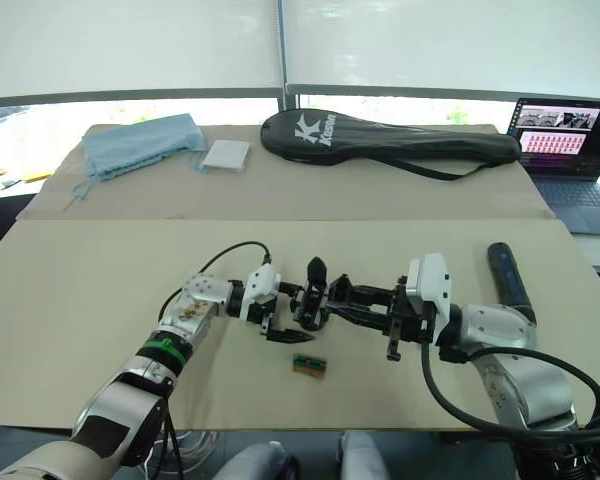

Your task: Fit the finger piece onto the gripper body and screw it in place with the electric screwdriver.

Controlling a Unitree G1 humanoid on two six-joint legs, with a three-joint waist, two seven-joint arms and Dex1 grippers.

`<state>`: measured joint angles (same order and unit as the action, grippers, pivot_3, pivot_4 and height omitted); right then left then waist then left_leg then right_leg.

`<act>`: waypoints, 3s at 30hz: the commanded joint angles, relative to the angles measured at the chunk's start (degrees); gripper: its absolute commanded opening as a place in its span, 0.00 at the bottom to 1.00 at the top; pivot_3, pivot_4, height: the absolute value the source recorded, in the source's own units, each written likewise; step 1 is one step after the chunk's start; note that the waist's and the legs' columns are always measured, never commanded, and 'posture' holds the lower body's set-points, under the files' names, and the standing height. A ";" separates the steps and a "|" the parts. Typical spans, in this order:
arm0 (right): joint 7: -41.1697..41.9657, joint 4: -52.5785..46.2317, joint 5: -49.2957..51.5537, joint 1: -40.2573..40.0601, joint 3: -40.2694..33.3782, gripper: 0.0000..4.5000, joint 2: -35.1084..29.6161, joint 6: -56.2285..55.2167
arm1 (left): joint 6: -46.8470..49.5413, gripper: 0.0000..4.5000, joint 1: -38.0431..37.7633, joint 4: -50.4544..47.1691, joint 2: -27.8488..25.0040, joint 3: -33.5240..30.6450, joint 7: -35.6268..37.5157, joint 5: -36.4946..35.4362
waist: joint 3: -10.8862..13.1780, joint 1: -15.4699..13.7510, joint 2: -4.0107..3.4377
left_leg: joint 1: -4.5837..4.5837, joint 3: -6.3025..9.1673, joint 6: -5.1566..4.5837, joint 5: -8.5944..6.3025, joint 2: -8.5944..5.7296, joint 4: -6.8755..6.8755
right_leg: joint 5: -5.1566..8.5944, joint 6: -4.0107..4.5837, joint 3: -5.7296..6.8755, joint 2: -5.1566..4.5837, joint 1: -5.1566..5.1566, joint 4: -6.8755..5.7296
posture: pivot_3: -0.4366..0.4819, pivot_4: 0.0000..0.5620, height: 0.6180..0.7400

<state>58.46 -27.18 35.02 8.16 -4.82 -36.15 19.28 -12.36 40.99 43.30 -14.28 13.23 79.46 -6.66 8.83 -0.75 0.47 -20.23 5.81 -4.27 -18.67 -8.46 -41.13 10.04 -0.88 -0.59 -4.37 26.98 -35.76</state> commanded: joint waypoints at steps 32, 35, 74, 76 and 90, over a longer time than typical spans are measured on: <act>-2.60 9.53 -12.42 8.19 12.76 0.09 8.15 -6.17 | -2.34 0.51 -0.91 -0.05 -1.08 0.50 -5.06 3.12 | -0.03 0.05 0.00 | 0.03 0.00 0.00 0.00 -0.01 -0.22 | -0.01 0.01 0.01 0.02 -0.07 -0.11 | 0.48 0.27 1.00; -2.91 9.56 -12.84 7.83 13.39 0.09 8.46 -5.79 | -2.11 0.51 -0.64 0.12 -1.26 0.29 -5.37 3.11 | -0.03 0.05 0.00 | 0.03 0.00 0.00 0.00 -0.01 -0.23 | -0.01 0.01 0.00 0.03 -0.08 -0.12 | 0.48 0.27 1.00; -4.17 6.40 -10.93 5.69 15.25 0.09 4.38 4.54 | 0.41 0.51 -1.90 -1.44 -1.31 0.63 -4.32 2.51 | -0.13 0.04 0.01 | 0.08 0.01 0.00 0.00 0.02 -0.21 | -0.01 0.02 0.01 0.03 -0.16 -0.10 | 0.48 0.27 1.00; -4.30 6.45 -10.91 5.92 15.46 0.09 4.40 4.90 | 0.55 0.51 -1.98 -1.56 -1.31 0.66 -4.33 2.52 | -0.14 0.05 0.01 | 0.08 0.01 0.00 0.00 0.02 -0.21 | -0.01 0.02 0.01 0.03 -0.16 -0.10 | 0.48 0.27 1.00; -5.06 12.46 -12.39 9.31 17.31 0.09 3.60 9.96 | 1.32 0.51 -2.19 -2.11 -1.56 0.93 -3.82 2.59 | -0.28 0.11 0.00 | 0.92 0.01 -0.07 -0.05 0.06 0.20 | 0.00 0.01 -0.02 0.06 -0.83 0.17 | 0.48 0.27 1.00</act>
<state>53.47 -17.13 23.79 18.51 10.89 -31.14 25.72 -11.49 39.35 41.30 -14.79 13.88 75.45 -4.64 8.55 -0.63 0.47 -19.29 5.81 -4.35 -18.73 -8.39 -40.89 10.03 -0.88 -0.62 -4.31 26.13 -35.54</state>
